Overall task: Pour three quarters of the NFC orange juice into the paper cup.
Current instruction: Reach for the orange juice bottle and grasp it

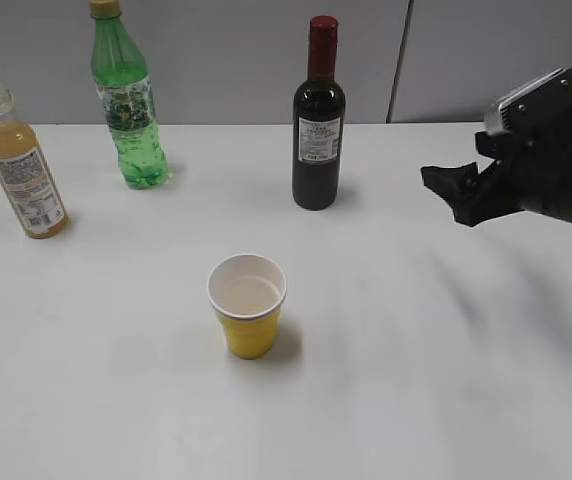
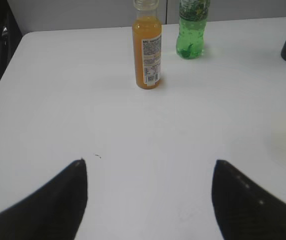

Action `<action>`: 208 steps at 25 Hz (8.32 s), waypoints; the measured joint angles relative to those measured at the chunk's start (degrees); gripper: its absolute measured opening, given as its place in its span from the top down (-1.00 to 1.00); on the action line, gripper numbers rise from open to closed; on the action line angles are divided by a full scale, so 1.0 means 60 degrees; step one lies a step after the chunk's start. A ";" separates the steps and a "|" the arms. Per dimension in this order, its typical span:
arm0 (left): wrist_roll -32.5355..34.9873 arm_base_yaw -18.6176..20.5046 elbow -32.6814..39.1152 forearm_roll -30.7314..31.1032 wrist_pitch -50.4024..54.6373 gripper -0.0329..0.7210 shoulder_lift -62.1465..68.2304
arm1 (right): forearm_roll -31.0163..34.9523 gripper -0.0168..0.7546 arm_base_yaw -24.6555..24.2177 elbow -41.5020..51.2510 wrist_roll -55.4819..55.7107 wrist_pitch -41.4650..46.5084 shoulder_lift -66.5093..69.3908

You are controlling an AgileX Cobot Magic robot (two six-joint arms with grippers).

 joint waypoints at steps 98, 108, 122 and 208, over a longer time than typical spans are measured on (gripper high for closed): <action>0.0000 0.0000 0.0000 0.0000 0.0000 -0.65 0.0000 | 0.5721 -0.58 -0.0012 0.2471 -0.1661 1.5161 -1.6577; 0.0000 0.0000 0.0000 0.0000 0.0000 -0.65 0.0000 | 0.5721 -0.58 -0.0012 0.2471 -0.1661 1.5161 -1.6577; 0.0000 0.0000 0.0000 0.0000 0.0000 -0.65 0.0000 | 0.5721 -0.58 -0.0012 0.2471 -0.1661 1.5169 -1.6577; -0.1953 0.0000 -0.0441 0.1581 -2.0157 -0.90 1.8566 | 0.5721 -0.58 -0.0012 0.2471 -0.1661 1.5169 -1.6577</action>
